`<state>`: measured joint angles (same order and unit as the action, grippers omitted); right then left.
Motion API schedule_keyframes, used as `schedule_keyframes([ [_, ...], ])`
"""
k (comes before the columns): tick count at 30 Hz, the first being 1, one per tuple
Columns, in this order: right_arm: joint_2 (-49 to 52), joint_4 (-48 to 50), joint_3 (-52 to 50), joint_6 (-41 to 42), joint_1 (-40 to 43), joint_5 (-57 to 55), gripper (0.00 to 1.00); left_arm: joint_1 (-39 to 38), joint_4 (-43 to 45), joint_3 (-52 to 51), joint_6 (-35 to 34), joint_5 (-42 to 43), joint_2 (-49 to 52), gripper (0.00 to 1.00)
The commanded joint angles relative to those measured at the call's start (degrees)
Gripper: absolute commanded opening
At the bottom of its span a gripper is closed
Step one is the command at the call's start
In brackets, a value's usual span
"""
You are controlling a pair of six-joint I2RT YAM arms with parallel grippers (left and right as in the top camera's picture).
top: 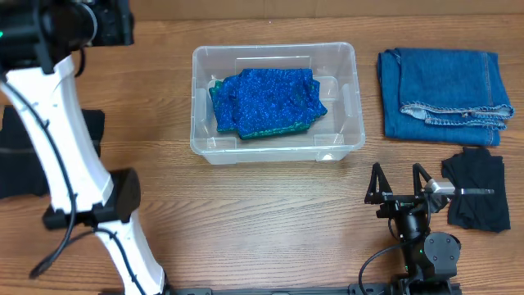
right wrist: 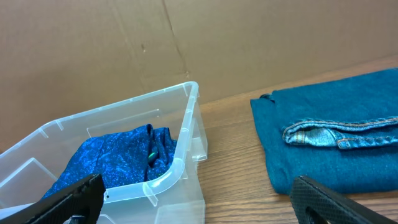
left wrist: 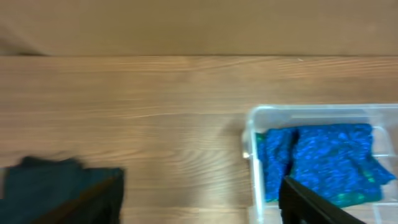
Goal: Pack container
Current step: 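Release and withdraw the left gripper toward the black garment, then grasp the folded black garment with the left gripper and lift it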
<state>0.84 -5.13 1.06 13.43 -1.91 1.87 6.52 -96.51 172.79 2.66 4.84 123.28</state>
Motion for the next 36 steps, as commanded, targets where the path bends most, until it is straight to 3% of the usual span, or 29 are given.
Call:
schedule_keyframes([
  [1,-0.6,0.4,-0.6,-0.4,0.2,-0.7,1.00,2.4,-0.3,-10.9,-0.1,-10.2,-4.1,0.88],
  [9,-0.6,0.4,-0.6,-0.4,0.2,-0.7,1.00,11.5,0.9,-35.3,-0.5,-11.1,-5.0,0.90],
  [13,-0.6,0.4,-0.6,-0.4,0.2,-0.7,1.00,12.9,7.1,-47.1,1.5,-6.0,-4.5,0.89],
  [17,-0.6,0.4,-0.6,-0.4,0.2,-0.7,1.00,12.8,12.7,-59.4,1.5,-7.6,-4.5,0.88],
  [24,-0.6,0.4,-0.6,-0.4,0.2,-0.7,1.00,13.0,26.1,-74.9,1.0,-18.0,-4.5,0.84],
  [36,-0.6,0.4,-0.6,-0.4,0.2,-0.7,1.00,13.3,38.9,-87.1,1.0,-33.4,-4.5,0.87],
])
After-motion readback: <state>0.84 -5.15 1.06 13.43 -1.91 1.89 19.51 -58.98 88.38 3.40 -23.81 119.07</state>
